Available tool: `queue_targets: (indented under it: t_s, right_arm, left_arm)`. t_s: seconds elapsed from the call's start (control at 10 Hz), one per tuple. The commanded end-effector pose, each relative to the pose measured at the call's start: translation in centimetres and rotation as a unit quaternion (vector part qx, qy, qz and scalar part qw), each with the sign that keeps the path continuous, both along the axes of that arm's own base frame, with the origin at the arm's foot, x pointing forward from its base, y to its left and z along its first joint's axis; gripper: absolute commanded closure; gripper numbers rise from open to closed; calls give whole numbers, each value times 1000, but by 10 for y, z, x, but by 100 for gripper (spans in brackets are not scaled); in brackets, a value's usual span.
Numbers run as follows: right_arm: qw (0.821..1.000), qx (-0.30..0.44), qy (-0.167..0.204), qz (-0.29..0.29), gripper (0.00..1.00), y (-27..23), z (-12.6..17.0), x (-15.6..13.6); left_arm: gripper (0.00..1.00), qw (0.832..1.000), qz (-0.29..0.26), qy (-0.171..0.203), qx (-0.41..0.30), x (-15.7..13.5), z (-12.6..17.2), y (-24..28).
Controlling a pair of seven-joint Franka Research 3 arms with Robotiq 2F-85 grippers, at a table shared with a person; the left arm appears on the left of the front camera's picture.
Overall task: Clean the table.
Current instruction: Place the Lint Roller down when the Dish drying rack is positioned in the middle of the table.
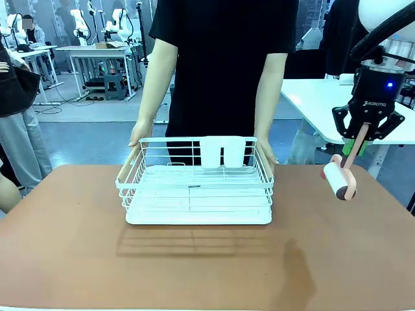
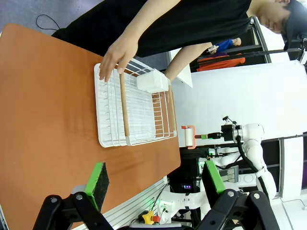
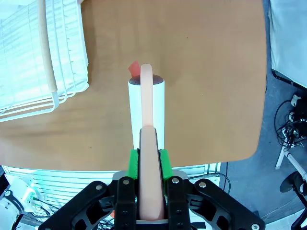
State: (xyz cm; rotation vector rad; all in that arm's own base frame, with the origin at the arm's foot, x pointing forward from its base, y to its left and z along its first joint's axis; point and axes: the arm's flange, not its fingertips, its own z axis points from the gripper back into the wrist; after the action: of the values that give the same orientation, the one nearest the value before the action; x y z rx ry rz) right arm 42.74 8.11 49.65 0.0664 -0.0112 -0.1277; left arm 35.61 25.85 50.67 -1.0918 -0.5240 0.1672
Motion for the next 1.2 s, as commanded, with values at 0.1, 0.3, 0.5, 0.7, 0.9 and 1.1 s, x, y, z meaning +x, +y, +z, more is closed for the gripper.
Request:
queue_targets:
  t_s: [0.1, 0.3, 0.5, 0.7, 0.9, 1.1]
  right_arm:
    - [1000, 1, 1, 4, 79, 3, 3, 0]
    - [1000, 1, 1, 4, 79, 3, 3, 0]
    - [1000, 1, 1, 4, 79, 3, 3, 0]
    - [1000, 1, 1, 4, 79, 3, 3, 0]
    - [1000, 1, 1, 4, 79, 3, 3, 0]
    - [1000, 1, 1, 4, 79, 3, 3, 0]
  left_arm:
    - [0, 1000, -1, -7, -4, -2, 2, 1]
    - [0, 1000, -1, -7, -4, -2, 2, 1]
    - [0, 1000, -1, -7, -4, -2, 2, 1]
    - [0, 1000, -1, -7, -4, -2, 2, 1]
    - [0, 1000, -1, -7, -4, -2, 2, 1]
    - [0, 1000, -1, -7, -4, -2, 2, 1]
